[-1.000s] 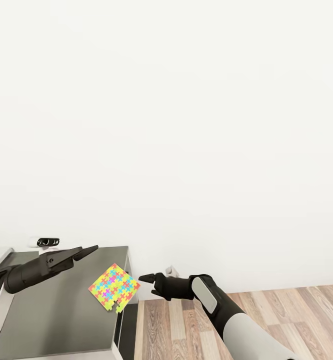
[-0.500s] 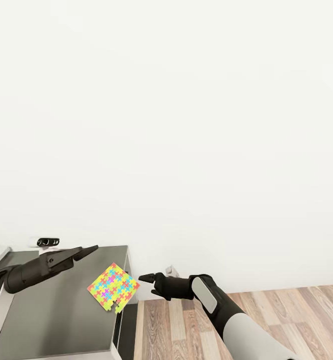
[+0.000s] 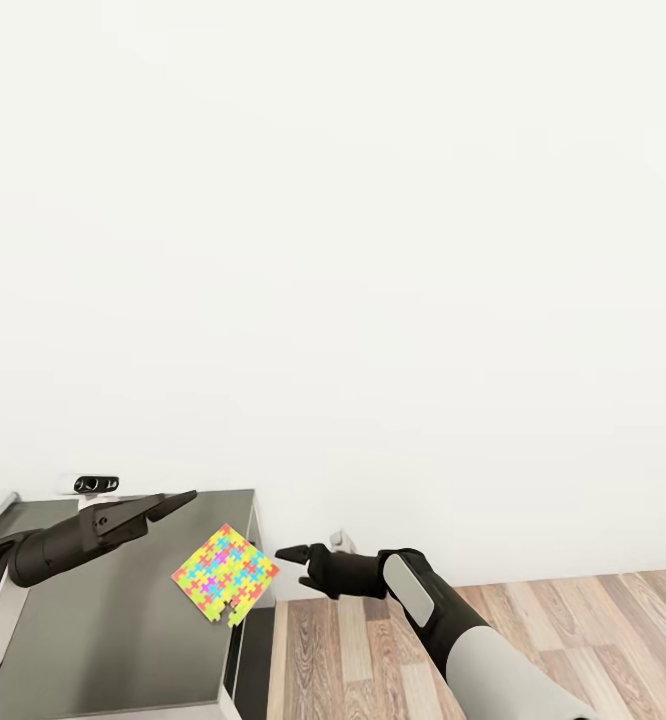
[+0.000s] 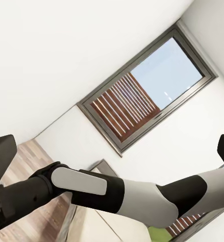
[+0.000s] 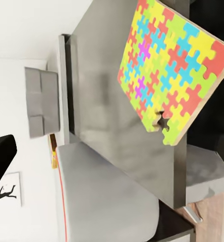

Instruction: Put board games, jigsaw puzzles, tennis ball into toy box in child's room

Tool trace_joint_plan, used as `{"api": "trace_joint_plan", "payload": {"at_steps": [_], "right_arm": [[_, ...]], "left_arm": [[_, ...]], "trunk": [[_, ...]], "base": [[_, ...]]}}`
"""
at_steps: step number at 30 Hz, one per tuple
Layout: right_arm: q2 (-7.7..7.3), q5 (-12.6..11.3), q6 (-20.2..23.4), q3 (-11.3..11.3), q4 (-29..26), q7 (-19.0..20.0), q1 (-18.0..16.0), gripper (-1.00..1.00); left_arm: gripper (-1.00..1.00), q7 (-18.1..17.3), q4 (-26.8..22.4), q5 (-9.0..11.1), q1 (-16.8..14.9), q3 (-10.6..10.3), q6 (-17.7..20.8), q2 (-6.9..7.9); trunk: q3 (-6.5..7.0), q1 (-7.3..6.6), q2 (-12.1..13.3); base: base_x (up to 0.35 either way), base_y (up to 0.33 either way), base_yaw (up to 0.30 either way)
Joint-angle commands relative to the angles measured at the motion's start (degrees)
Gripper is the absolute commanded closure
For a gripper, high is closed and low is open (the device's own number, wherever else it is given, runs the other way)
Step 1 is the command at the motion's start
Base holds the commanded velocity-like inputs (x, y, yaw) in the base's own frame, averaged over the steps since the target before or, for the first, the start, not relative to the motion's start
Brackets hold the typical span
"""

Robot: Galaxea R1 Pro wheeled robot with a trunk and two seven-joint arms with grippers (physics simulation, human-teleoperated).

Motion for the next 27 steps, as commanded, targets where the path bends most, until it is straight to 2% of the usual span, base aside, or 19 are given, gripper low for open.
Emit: {"api": "trace_joint_plan", "payload": {"at_steps": [1, 9, 27], "right_arm": [[0.0, 0.0, 0.2, 0.0, 0.0, 0.8, 0.0, -1.0], [0.0, 0.1, -0.8, 0.1, 0.0, 2.4, 0.0, -1.0], [0.0, 0.0, -1.8, -0.1, 0.0, 2.5, 0.0, -1.0]], "left_arm": [[-1.0, -0.2, 0.0, 0.0, 0.0, 0.0, 0.6, 0.01], [-1.0, -0.2, 0.0, 0.0, 0.0, 0.0, 0.6, 0.01], [-1.0, -0.2, 0.0, 0.0, 0.0, 0.0, 0.6, 0.01]], "trunk": [[-0.26, 0.24, -0.5], [-1.7, 1.99, -3.7], [-4.93, 5.95, -10.9]], "base": [[0.0, 0.0, 0.0], [0.0, 0.0, 0.0], [0.0, 0.0, 0.0]]}}
